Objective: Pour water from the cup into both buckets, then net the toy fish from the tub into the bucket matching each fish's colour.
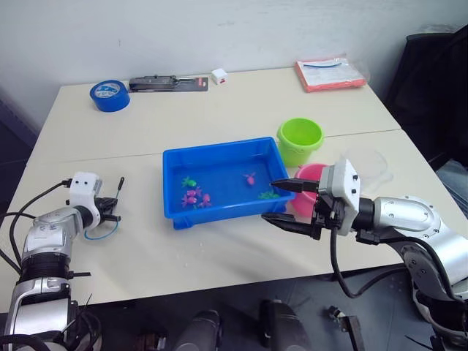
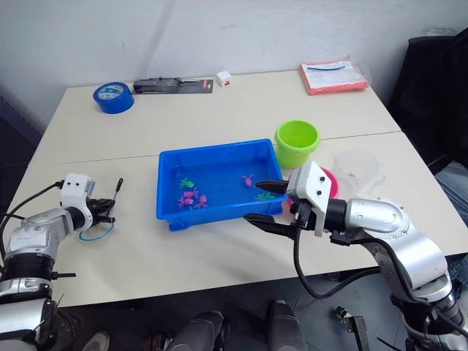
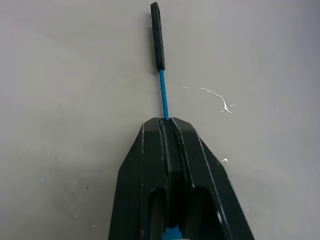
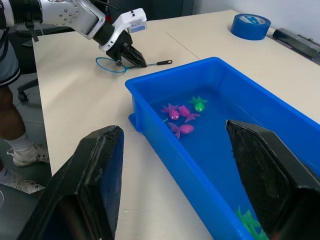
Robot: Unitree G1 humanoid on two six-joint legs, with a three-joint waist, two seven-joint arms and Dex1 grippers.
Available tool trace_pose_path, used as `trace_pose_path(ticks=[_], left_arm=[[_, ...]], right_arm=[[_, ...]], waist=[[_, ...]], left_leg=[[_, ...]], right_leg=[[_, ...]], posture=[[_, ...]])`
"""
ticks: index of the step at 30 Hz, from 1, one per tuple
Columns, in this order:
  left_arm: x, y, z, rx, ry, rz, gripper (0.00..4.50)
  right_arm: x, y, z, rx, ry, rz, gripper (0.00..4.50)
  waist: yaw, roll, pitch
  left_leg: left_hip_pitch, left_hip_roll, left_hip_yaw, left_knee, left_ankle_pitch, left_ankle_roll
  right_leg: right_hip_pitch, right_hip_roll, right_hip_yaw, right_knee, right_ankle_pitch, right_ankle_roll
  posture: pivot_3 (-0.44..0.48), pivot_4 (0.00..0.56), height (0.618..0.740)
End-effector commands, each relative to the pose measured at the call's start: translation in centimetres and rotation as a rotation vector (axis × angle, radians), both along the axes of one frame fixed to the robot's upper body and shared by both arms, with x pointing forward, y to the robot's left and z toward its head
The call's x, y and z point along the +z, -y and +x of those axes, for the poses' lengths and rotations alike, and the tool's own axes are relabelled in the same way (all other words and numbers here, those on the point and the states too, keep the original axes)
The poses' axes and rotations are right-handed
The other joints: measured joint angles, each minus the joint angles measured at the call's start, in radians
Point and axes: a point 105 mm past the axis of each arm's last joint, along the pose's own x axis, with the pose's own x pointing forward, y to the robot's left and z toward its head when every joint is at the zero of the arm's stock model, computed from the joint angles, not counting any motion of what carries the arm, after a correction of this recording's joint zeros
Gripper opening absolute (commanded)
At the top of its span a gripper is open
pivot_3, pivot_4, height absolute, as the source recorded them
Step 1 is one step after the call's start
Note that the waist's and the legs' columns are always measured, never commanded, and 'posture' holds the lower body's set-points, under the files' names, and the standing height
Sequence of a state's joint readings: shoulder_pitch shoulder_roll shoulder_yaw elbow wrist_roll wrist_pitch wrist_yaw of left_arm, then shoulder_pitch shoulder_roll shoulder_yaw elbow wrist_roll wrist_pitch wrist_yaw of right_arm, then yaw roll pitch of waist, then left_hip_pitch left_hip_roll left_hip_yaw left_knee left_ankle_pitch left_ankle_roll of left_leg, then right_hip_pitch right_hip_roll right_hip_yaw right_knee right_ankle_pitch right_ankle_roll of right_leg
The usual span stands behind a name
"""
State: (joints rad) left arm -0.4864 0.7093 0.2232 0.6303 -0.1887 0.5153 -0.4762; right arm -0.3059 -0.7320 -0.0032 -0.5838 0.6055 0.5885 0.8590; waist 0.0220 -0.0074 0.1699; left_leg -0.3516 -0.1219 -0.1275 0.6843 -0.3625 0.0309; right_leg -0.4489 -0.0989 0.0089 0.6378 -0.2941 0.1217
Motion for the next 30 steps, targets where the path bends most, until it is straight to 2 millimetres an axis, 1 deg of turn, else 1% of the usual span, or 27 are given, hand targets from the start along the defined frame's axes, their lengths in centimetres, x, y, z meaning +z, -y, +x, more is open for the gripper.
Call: trace_pose_path(ticks=[1,3,4,5,8,9,10,11,12,13,14,15,19,20,25,26,27,30], left_arm=[[0.9,-1.2,-0.8,0.024,0.033,-0.001,0.04],[3.7,-2.2,-0.9,0.042,0.146,-0.019,0.04],[4.5,-2.4,-0.9,0.043,0.178,-0.022,0.04],[6.0,-2.5,-1.0,0.024,0.243,-0.005,0.04],[10.5,-1.7,-1.1,-0.057,0.413,0.013,0.04],[11.9,-0.9,-1.1,-0.099,0.47,0.012,0.04],[13.4,0.3,-1.1,-0.163,0.521,0.004,0.04],[14.3,1.3,-1.1,-0.207,0.552,-0.001,0.04],[15.8,3.3,-1.2,-0.297,0.593,-0.017,0.04],[16.8,5.5,-1.5,-0.397,0.619,-0.036,0.04],[17.3,7.9,-1.8,-0.509,0.621,-0.035,0.04],[17.5,9.7,-2.1,-0.598,0.612,-0.03,0.04],[17.1,15.4,-3.2,-0.908,0.559,0.012,0.04],[17.0,16.4,-3.4,-0.966,0.549,0.024,0.04],[16.8,19.6,-3.8,-1.185,0.525,0.064,0.04],[16.7,20.7,-4.3,-1.262,0.516,0.061,0.04],[16.6,21.4,-4.7,-1.314,0.511,0.058,0.04],[15.7,22.9,-5.7,-1.453,0.48,0.087,0.04]], right_arm=[[0.7,-0.2,-0.5,0.021,0.034,0.004,4.5],[0.6,-0.2,-0.5,0.018,0.031,0.008,4.5],[0.6,-0.2,-0.5,0.017,0.03,0.009,4.5],[0.6,-0.1,-0.5,0.016,0.028,0.01,4.5],[0.5,0.0,-0.5,0.015,0.018,0.007,4.5],[0.4,0.1,-0.4,0.013,0.014,0.004,4.5],[0.3,0.2,-0.4,0.011,0.006,-0.002,4.5],[0.2,0.2,-0.3,0.009,0.0,-0.007,4.5],[0.2,0.4,-0.1,0.007,-0.006,-0.012,4.5],[0.1,0.5,0.0,0.004,-0.017,-0.019,4.5],[0.1,0.5,0.1,0.004,-0.026,-0.027,4.5],[0.0,0.6,0.2,0.003,-0.033,-0.034,4.5],[-0.2,0.6,0.5,0.008,-0.075,-0.055,4.5],[-0.2,0.6,0.5,0.011,-0.089,-0.061,4.5],[-1.4,0.7,0.4,0.015,-0.216,-0.119,4.5],[-1.6,0.6,0.4,0.009,-0.246,-0.124,4.5],[-1.7,0.5,0.4,0.005,-0.268,-0.127,4.5],[-1.9,0.1,0.4,0.002,-0.312,-0.148,4.5]], waist=[[-0.002,0.0,0.0],[-0.004,0.0,0.0],[-0.005,-0.001,0.0],[-0.005,-0.001,0.001],[0.0,-0.002,0.001],[0.002,-0.002,0.001],[0.005,-0.002,0.001],[0.008,-0.002,0.001],[0.009,-0.002,0.001],[0.008,-0.002,0.001],[0.008,-0.002,0.001],[0.007,-0.002,0.001],[-0.002,-0.001,0.001],[-0.004,-0.001,0.001],[-0.011,-0.001,0.001],[-0.011,-0.001,0.001],[-0.01,-0.001,0.001],[-0.008,-0.001,0.001]], left_leg=[[0.0,0.0,0.0,0.0,0.0,0.0],[0.0,0.0,0.0,0.0,0.0,0.0],[-0.001,0.001,0.0,0.0,0.0,0.0],[-0.001,0.001,0.0,0.0,0.0,0.0],[-0.001,0.001,-0.002,0.0,0.0,0.0],[-0.001,0.001,-0.002,0.0,0.0,0.0],[-0.001,0.001,-0.002,0.0,0.0,0.0],[-0.001,0.001,-0.003,0.0,0.0,0.0],[-0.001,0.001,-0.004,0.001,0.0,0.0],[-0.001,0.0,-0.005,0.001,0.0,0.0],[-0.002,0.0,-0.005,0.001,0.0,0.0],[-0.002,0.0,-0.006,0.001,0.0,0.0],[-0.002,0.001,-0.006,0.0,0.0,0.0],[-0.002,0.002,-0.005,0.0,0.0,0.0],[-0.002,0.003,-0.005,0.0,0.0,-0.001],[-0.002,0.003,-0.005,-0.001,0.0,-0.001],[-0.002,0.003,-0.005,-0.001,0.0,-0.001],[-0.002,0.003,-0.005,0.0,0.0,-0.001]], right_leg=[[0.0,0.0,0.0,0.0,0.0,0.0],[0.0,0.0,0.0,0.0,0.0,0.0],[0.0,0.0,0.0,0.0,0.0,0.0],[0.0,0.001,0.0,0.0,0.0,0.0],[0.0,0.0,0.0,-0.001,0.0,0.0],[0.0,0.0,0.0,-0.001,0.0,-0.001],[0.0,0.0,0.0,-0.002,0.0,-0.001],[0.001,-0.001,0.0,-0.002,0.0,-0.001],[0.002,-0.001,-0.001,-0.002,0.001,-0.001],[0.003,-0.001,0.0,-0.002,0.001,-0.001],[0.004,-0.002,0.0,-0.002,0.001,-0.001],[0.004,-0.002,0.0,-0.002,0.001,-0.001],[0.003,-0.001,0.0,-0.002,0.001,-0.001],[0.003,0.0,0.0,-0.002,0.001,-0.001],[0.002,0.001,0.0,-0.005,0.001,-0.001],[0.002,0.001,0.0,-0.007,0.001,-0.001],[0.002,0.001,0.0,-0.007,0.001,-0.001],[0.003,0.001,-0.001,-0.008,0.001,-0.001]], posture=[[0.0,0.15,0.74],[0.0,0.15,0.74],[0.0,0.15,0.74],[0.0,0.15,0.74],[0.0,0.15,0.74],[0.0,0.15,0.74],[0.0,0.15,0.74],[0.0,0.15,0.74],[0.0,0.15,0.74],[0.0,0.15,0.74],[0.0,0.15,0.74],[0.0,0.15,0.74],[0.0,0.15,0.74],[0.0,0.15,0.74],[0.0,0.15,0.74],[0.0,0.15,0.74],[0.0,0.15,0.74],[0.0,0.15,0.74]])
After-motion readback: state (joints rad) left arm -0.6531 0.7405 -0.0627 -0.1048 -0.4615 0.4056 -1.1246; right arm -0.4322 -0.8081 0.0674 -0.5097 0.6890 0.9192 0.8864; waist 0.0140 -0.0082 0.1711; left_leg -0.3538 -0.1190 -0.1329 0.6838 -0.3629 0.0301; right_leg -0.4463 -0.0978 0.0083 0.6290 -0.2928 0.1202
